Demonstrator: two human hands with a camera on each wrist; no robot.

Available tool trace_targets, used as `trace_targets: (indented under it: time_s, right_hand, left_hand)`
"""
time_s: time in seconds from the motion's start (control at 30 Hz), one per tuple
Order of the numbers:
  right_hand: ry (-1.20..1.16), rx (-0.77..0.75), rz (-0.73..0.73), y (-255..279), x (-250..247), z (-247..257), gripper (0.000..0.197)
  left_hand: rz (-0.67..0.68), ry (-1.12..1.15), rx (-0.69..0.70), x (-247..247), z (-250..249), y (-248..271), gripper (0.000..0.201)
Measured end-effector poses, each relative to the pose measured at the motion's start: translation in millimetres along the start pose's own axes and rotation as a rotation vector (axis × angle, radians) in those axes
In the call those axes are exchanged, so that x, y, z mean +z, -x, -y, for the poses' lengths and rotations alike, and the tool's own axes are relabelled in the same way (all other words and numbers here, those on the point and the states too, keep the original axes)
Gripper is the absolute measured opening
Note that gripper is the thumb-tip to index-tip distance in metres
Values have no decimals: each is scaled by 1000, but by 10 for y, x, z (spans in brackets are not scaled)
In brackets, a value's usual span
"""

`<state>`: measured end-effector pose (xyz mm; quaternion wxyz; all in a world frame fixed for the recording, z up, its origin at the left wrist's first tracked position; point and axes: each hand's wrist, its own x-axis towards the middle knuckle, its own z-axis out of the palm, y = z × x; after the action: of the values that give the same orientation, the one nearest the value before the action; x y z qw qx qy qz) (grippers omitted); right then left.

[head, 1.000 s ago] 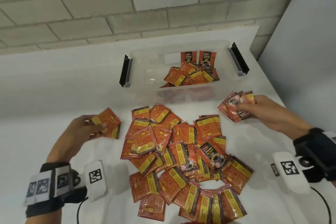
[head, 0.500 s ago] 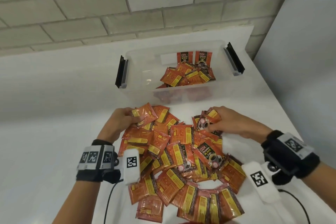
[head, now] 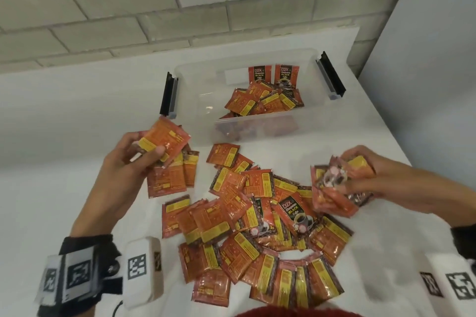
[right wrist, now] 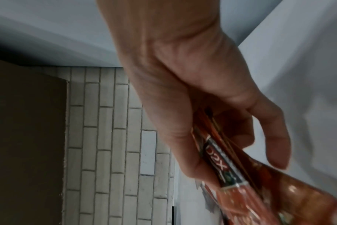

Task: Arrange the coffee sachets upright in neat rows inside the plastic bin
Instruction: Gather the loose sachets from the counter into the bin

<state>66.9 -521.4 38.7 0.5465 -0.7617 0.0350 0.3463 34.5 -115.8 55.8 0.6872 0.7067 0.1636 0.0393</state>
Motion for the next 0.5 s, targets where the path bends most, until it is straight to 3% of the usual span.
trace_targets:
  time_s: [0.07,0.13,0.23,0.33,0.5]
  right_hand:
    - [63,53,70,137,74,-120,98]
    - [133,125,97,236,162,-280,77]
    - [343,183,138,329,278,-478,68]
    - [562,140,72,343,377,-538,56]
    - [625,122,-9,338,431,-548,46]
  left_hand:
    - [-39,74,3,-72,8,59,45]
    - [-65,135,-5,-144,40,116,54]
    - [-57,162,-50,-172,82,211,39]
    - [-53,184,-104,-131,139,275,25]
    - [23,74,-289,-80,317,377,26]
